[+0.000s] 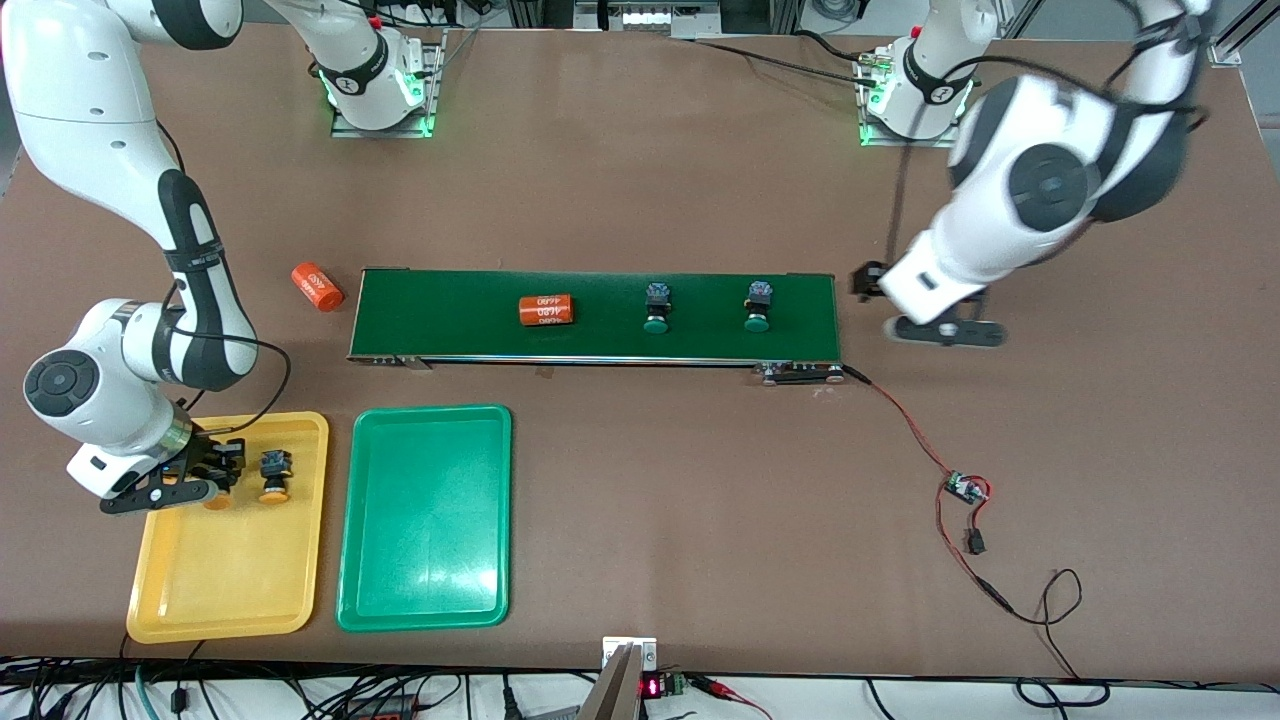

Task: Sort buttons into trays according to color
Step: 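Release the yellow button in the yellow tray while the left gripper places the green button, then reach the belt and grasp a green button with the right gripper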

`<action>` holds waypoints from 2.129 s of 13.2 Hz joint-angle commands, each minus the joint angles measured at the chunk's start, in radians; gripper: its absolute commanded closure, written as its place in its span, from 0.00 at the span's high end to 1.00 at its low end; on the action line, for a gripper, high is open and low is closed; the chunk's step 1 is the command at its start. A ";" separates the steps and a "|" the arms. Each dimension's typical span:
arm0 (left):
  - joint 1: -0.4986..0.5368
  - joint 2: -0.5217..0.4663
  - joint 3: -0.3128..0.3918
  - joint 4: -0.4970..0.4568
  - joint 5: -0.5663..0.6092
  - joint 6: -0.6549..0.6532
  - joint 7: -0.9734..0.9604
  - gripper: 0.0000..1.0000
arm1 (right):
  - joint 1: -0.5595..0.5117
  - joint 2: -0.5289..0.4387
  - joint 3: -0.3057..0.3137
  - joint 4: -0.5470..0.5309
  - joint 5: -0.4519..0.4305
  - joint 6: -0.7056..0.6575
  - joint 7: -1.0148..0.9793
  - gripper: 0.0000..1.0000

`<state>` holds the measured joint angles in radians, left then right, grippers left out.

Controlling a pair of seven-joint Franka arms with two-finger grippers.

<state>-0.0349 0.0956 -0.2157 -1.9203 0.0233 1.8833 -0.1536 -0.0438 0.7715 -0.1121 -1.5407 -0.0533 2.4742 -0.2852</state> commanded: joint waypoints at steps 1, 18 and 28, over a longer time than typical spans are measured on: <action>-0.043 -0.054 0.133 0.000 0.023 -0.068 0.146 1.00 | -0.014 -0.017 0.025 0.022 0.038 -0.035 -0.022 1.00; -0.042 -0.134 0.208 0.245 0.026 -0.279 0.173 1.00 | 0.455 -0.333 0.025 -0.004 0.086 -0.627 0.476 1.00; -0.043 -0.135 0.206 0.248 0.026 -0.319 0.175 1.00 | 0.798 -0.337 0.031 -0.047 0.092 -0.620 0.900 1.00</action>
<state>-0.0721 -0.0321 -0.0099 -1.6870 0.0313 1.5905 0.0060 0.7385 0.4591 -0.0719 -1.5274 0.0265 1.8432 0.6126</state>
